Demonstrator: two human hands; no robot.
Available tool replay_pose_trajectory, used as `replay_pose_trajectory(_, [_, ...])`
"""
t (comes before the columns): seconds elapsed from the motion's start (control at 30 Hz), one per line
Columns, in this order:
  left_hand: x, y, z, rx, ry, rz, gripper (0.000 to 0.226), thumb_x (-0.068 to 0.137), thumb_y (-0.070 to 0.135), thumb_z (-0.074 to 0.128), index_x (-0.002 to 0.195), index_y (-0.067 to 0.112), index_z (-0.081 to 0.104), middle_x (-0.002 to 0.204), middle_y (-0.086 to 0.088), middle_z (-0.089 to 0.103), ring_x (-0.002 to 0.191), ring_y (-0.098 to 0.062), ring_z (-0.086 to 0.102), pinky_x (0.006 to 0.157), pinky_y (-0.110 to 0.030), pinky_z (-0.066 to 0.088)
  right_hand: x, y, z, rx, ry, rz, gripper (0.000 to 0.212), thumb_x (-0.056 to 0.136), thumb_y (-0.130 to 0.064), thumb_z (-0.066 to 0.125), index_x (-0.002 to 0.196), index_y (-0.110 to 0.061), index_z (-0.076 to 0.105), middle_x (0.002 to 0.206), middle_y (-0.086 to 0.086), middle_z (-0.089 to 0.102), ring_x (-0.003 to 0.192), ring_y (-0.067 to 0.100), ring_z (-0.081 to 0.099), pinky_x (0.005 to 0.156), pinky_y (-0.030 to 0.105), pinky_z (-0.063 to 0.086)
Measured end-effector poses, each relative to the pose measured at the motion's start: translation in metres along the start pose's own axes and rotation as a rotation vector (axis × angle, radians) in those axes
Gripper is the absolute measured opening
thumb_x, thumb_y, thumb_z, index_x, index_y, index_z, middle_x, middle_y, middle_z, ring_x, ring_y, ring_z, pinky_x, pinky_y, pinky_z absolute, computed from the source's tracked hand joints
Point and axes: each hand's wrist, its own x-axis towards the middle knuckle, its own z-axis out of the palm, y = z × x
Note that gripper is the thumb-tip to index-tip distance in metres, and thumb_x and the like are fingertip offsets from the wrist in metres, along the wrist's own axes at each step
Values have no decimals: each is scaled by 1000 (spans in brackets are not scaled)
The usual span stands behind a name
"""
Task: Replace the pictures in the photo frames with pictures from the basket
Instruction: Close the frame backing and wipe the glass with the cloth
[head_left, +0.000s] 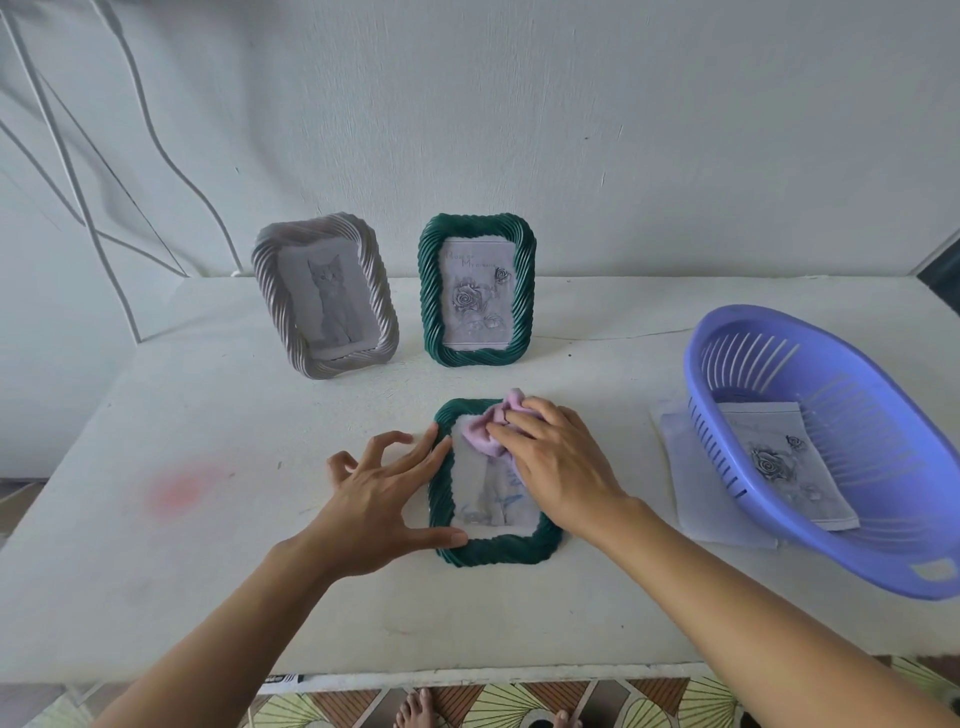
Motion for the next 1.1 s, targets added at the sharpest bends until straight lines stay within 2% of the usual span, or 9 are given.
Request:
replay_pose_trajectory(0.13, [0, 1, 0, 1, 15, 0, 104, 73, 95, 32, 154, 46, -11, 160, 32, -11, 142, -6, 3, 99, -40, 15, 11, -11, 6, 121, 67, -24, 35, 87, -11, 59, 121, -15, 65, 125, 1, 65, 120, 26, 51, 96, 39, 47])
replay_pose_trajectory(0.27, [0, 4, 1, 0, 43, -6, 104, 72, 95, 35, 153, 48, -13, 160, 33, -6, 142, -8, 8, 97, -41, 18, 12, -18, 8, 179, 47, -110, 29, 92, -8, 55, 117, -15, 66, 120, -2, 65, 118, 23, 50, 95, 41, 46])
replay_pose_trajectory(0.47, [0, 2, 2, -5, 35, -30, 106, 68, 98, 35, 154, 49, -4, 158, 36, -7, 142, -2, 6, 95, -39, 18, -13, -21, -7, 274, -53, -237, 29, 93, -8, 55, 117, -16, 68, 122, 0, 65, 120, 21, 48, 100, 39, 44])
replay_pose_trajectory(0.63, [0, 0, 3, -13, 33, -27, 108, 65, 100, 34, 154, 49, -1, 158, 37, -5, 141, -2, 8, 92, -37, 15, -35, -16, -12, 304, -119, -314, 37, 87, 2, 56, 111, -22, 72, 118, -7, 65, 119, 16, 48, 100, 35, 41])
replay_pose_trajectory(0.83, [0, -1, 3, -57, 34, -21, 106, 67, 100, 34, 153, 52, -4, 158, 36, -7, 142, -2, 5, 93, -35, 8, -45, 3, -24, 186, -35, -262, 40, 72, 8, 58, 95, -20, 77, 107, -7, 70, 111, 20, 53, 94, 37, 46])
replay_pose_trajectory(0.97, [0, 0, 3, -74, 30, -19, 105, 68, 98, 36, 152, 52, -6, 157, 36, -7, 143, -2, 3, 94, -35, 7, -36, 14, -24, 134, 24, -185, 50, 68, 15, 60, 98, -22, 78, 98, -4, 71, 104, 23, 53, 90, 37, 47])
replay_pose_trajectory(1.03, [0, 0, 3, -84, 28, -19, 105, 68, 98, 37, 152, 52, -5, 158, 35, -7, 143, -2, 3, 94, -35, 8, -26, 16, -20, 126, 42, -147, 49, 68, 18, 61, 94, -19, 78, 92, -4, 68, 98, 24, 53, 85, 38, 48])
replay_pose_trajectory(1.1, [0, 0, 3, -80, 24, -22, 105, 68, 98, 37, 152, 52, -6, 158, 35, -6, 143, -3, 3, 95, -36, 9, -15, 20, -16, 115, 63, -104, 47, 70, 19, 61, 95, -17, 78, 96, -3, 70, 97, 26, 54, 82, 40, 49])
